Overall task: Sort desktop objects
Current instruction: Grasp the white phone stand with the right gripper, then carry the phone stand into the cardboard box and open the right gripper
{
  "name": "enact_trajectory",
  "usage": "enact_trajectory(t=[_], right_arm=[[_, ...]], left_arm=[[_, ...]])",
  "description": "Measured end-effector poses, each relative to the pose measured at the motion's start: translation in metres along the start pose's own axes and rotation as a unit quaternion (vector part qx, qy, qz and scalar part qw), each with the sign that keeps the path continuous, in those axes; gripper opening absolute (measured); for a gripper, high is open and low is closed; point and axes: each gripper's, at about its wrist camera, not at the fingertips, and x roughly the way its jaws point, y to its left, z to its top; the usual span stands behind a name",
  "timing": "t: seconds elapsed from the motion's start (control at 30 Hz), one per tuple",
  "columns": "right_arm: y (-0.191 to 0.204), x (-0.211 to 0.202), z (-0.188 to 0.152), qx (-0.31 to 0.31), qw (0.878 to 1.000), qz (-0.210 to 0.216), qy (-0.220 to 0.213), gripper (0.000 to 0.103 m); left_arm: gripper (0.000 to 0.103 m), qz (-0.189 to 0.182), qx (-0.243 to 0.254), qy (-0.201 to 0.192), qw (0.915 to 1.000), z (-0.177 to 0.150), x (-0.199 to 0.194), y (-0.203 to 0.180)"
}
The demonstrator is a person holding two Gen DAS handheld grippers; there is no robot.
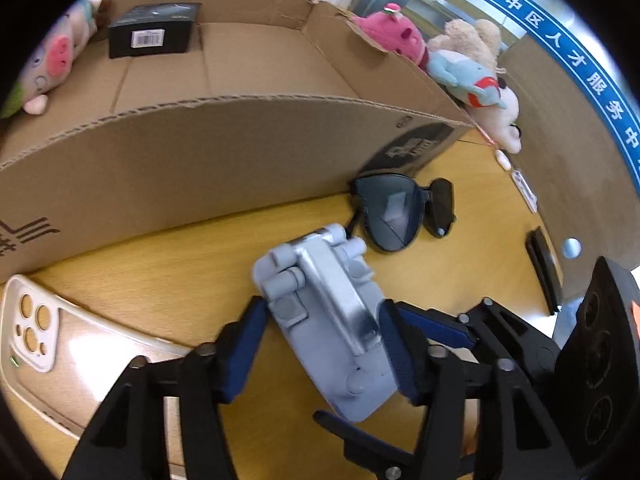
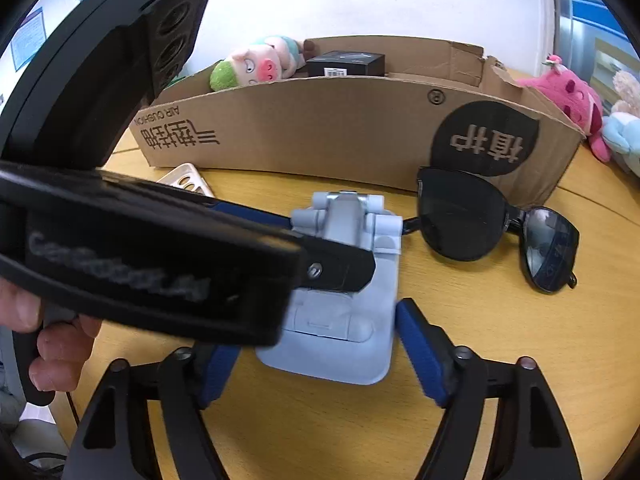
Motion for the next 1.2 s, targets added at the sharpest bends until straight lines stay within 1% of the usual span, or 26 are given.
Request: enact_trajectory(t=[0.03, 0.13, 0.23, 0.33, 0.47, 0.6, 0.67, 0.77, 0.9, 1.03, 1.13, 1.2], right_arm=[[0.001, 0.000, 0.000, -0.002, 1.000, 0.000, -0.001, 0.072], [0.000, 0.000, 0.000, 0.000, 1.000, 0.004, -0.003, 0.071], [-0.003, -0.003, 0.000, 0.011, 1.000, 0.014, -0.009, 0.070], [-0.004, -0.009, -0.003, 0.021, 0.999, 0.021, -0.018, 0.070], [0.000, -0.021, 0.001, 0.019, 0.999, 0.023, -0.036, 0.070], [0.006, -0.038, 0.015, 0.012, 0.998, 0.023, -0.061, 0.070], [0.011, -0.050, 0.026, 0.001, 0.997, 0.018, -0.079, 0.070], [0.018, -0.066, 0.046, -0.015, 0.994, 0.011, -0.106, 0.070], [0.022, -0.086, 0.085, -0.038, 0.988, -0.004, -0.149, 0.070], [0.018, -0.107, 0.136, -0.053, 0.978, -0.019, -0.200, 0.070], [0.012, -0.114, 0.170, -0.057, 0.973, -0.023, -0.222, 0.070], [0.006, -0.117, 0.188, -0.060, 0.971, -0.025, -0.229, 0.070]], left_arm=[[0.051, -0.004, -0.007, -0.003, 1.0000, 0.000, -0.001, 0.003], [0.049, -0.007, -0.015, -0.009, 0.9998, -0.003, -0.003, 0.005], [0.047, 0.004, -0.006, -0.015, 0.9999, -0.004, -0.007, -0.001], [0.046, 0.005, -0.003, -0.022, 0.9997, -0.005, -0.014, -0.003], [0.046, 0.011, 0.003, -0.045, 0.9989, -0.003, -0.031, -0.009], [0.046, 0.018, 0.011, -0.080, 0.9966, 0.005, -0.058, -0.017], [0.046, 0.022, 0.017, -0.101, 0.9944, 0.012, -0.074, -0.021], [0.046, 0.034, 0.039, -0.135, 0.9894, 0.030, -0.099, -0.031], [0.046, 0.042, 0.072, -0.177, 0.9806, 0.066, -0.132, -0.042], [0.046, 0.040, 0.101, -0.217, 0.9701, 0.106, -0.161, -0.048], [0.046, 0.037, 0.113, -0.234, 0.9649, 0.134, -0.176, -0.051], [0.046, 0.039, 0.121, -0.246, 0.9609, 0.151, -0.184, -0.052]])
